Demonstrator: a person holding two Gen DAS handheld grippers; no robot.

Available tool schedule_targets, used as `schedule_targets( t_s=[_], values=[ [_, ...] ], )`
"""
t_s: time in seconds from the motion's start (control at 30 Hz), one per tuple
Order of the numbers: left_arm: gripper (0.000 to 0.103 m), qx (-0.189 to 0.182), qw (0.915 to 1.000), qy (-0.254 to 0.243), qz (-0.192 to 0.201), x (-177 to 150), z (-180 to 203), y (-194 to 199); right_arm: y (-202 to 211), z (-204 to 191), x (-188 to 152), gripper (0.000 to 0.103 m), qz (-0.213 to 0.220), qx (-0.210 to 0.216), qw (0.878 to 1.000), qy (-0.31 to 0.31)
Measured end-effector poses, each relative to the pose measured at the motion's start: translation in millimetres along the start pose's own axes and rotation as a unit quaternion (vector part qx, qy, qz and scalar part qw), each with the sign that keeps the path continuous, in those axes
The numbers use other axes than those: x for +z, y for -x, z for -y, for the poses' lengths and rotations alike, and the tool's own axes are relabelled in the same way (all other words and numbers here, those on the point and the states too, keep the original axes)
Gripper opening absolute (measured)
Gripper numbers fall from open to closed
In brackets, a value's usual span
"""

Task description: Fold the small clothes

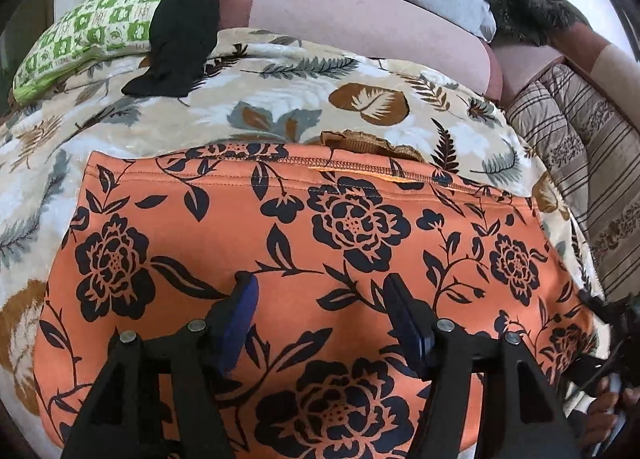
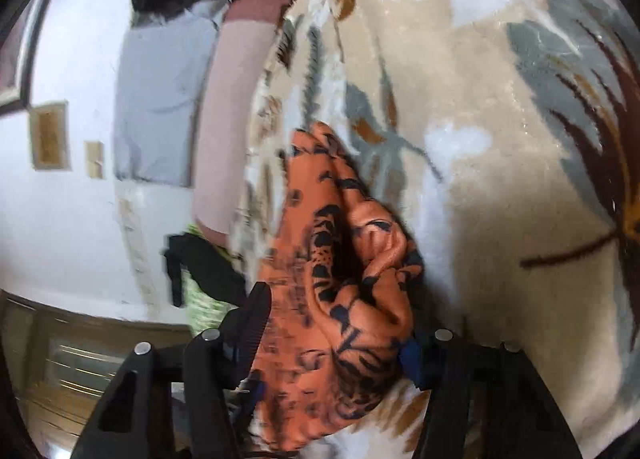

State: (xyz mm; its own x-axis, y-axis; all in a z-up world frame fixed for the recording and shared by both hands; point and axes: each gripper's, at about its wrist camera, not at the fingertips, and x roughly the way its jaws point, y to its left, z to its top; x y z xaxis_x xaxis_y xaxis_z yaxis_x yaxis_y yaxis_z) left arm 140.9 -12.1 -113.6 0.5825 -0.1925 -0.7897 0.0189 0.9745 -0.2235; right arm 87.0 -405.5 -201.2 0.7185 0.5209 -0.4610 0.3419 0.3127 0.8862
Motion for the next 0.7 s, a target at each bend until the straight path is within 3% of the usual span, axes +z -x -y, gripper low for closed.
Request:
schedule_targets(
  t_s=[0.17,0.23,0.27,0.3,0.33,0.4,0.47,0.5,0.57,0.63,0.7],
  values=[
    [0.065,0.009,0.9998,-0.018,0.010,1,-4,2,-6,-2,4,0.060,-0.011,-0.018,0.999,0.034],
    [0.057,0.035,0.9985,-0.026,-0.035,-3,-6,-18,-13,-5,4,0.016,-0.020,-0.031,0.998,0.044],
    [0.056,0.049,0.9967,-0.041,-0.050,-5,-4,-27,-14,-4,4,0.016,-0.021,-0.041,0.998,0.045],
    [0.055,0.058,0.9959,-0.056,-0.041,-4,1,-24,-12,-7,4,0.016,-0.018,-0.045,0.998,0.047],
    [0.050,0.053,0.9965,-0.055,-0.036,-3,4,-18,-9,-12,4,0.016,-0.015,-0.048,0.997,0.056],
    [0.050,0.011,0.9990,-0.037,-0.020,1,10,-4,-11,-30,-1,0.016,-0.009,-0.057,0.995,0.087],
    [0.053,0.009,0.9982,-0.059,-0.007,1,20,-2,-15,-32,1,0.017,-0.012,-0.071,0.993,0.091],
    [0.054,0.018,0.9971,-0.073,-0.015,0,24,-11,-20,-28,2,0.019,-0.020,-0.079,0.993,0.089],
    [0.055,0.049,0.9930,-0.084,-0.067,-5,21,-42,-29,-21,6,0.019,-0.026,-0.095,0.991,0.087],
    [0.056,0.059,0.9908,-0.111,-0.049,-7,26,-44,-30,-26,6,0.016,-0.031,-0.096,0.990,0.097],
    [0.055,0.057,0.9913,-0.105,-0.056,-4,25,-43,-26,-55,0,0.014,-0.027,-0.101,0.983,0.149]
  ],
)
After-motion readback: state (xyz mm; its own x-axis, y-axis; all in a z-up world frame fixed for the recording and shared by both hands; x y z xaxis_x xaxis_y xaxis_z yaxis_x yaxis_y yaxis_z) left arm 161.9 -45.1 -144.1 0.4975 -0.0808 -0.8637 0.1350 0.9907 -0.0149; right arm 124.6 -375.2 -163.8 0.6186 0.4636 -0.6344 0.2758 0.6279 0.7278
